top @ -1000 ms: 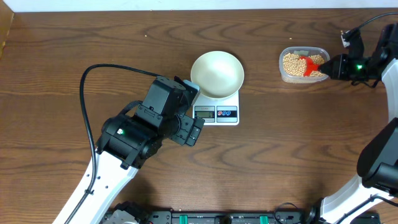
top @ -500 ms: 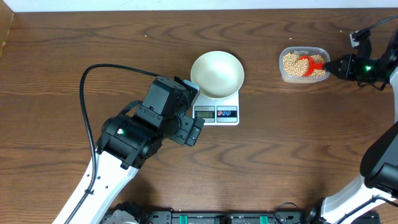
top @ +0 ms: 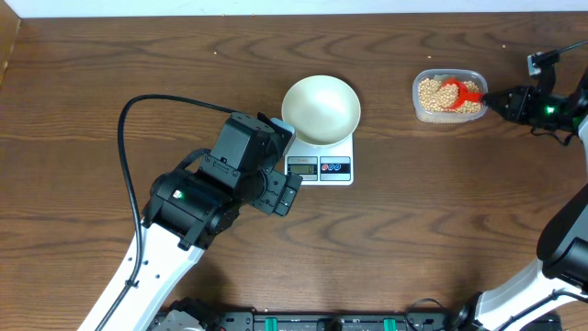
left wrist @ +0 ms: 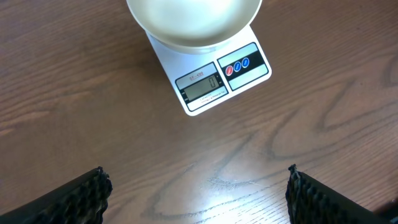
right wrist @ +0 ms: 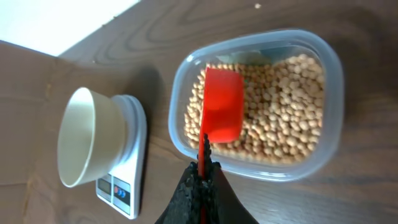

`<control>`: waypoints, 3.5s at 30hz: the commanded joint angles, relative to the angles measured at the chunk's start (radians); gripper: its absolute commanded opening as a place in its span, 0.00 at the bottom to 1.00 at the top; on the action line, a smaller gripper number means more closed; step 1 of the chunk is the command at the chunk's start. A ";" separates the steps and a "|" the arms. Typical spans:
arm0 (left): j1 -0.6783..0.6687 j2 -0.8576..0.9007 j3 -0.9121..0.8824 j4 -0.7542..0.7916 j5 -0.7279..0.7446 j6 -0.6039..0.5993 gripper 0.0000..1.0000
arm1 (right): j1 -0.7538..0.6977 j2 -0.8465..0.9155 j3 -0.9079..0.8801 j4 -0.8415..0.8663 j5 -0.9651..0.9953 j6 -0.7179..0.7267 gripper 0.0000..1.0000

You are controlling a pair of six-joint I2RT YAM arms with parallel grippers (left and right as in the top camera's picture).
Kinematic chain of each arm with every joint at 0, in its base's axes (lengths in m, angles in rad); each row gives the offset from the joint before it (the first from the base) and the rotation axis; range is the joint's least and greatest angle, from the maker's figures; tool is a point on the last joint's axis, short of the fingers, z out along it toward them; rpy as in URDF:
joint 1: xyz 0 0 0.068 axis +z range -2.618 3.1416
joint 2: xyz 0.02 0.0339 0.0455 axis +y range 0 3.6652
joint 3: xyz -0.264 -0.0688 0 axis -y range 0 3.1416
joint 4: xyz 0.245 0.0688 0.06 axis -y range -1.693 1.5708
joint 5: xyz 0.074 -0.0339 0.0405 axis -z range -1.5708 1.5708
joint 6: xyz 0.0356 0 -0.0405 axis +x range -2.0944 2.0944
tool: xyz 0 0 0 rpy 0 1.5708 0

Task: Scoop item into bowl and weigh 50g on scale
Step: 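Lift the filled scoop out of the tub with the right gripper, then carry the filled scoop left over the bowl on the scale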

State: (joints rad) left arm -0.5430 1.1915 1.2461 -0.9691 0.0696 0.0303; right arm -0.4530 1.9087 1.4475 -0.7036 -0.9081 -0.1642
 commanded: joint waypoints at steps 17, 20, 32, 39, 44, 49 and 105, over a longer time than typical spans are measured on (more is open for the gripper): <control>0.006 0.005 0.026 -0.002 0.002 0.007 0.92 | -0.015 0.008 -0.043 0.208 -0.307 0.234 0.01; 0.006 0.005 0.026 -0.002 0.002 0.007 0.92 | -0.011 0.008 -0.043 0.251 -0.386 0.274 0.01; 0.006 0.005 0.026 -0.002 0.002 0.007 0.92 | 0.192 0.008 -0.043 0.512 -0.433 0.436 0.01; 0.006 0.005 0.026 -0.002 0.002 0.007 0.92 | 0.362 0.008 -0.043 0.751 -0.399 0.534 0.01; 0.006 0.005 0.026 -0.002 0.002 0.007 0.92 | 0.447 0.008 -0.043 0.767 -0.365 0.470 0.01; 0.006 0.005 0.026 -0.002 0.002 0.007 0.92 | 0.485 0.008 -0.043 0.713 -0.366 0.343 0.01; 0.006 0.005 0.026 -0.002 0.001 0.007 0.92 | 0.602 -0.045 -0.042 0.325 0.002 -0.358 0.01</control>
State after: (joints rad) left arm -0.5430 1.1915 1.2461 -0.9691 0.0696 0.0303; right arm 0.1398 1.9068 1.4048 -0.3782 -0.9058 -0.5011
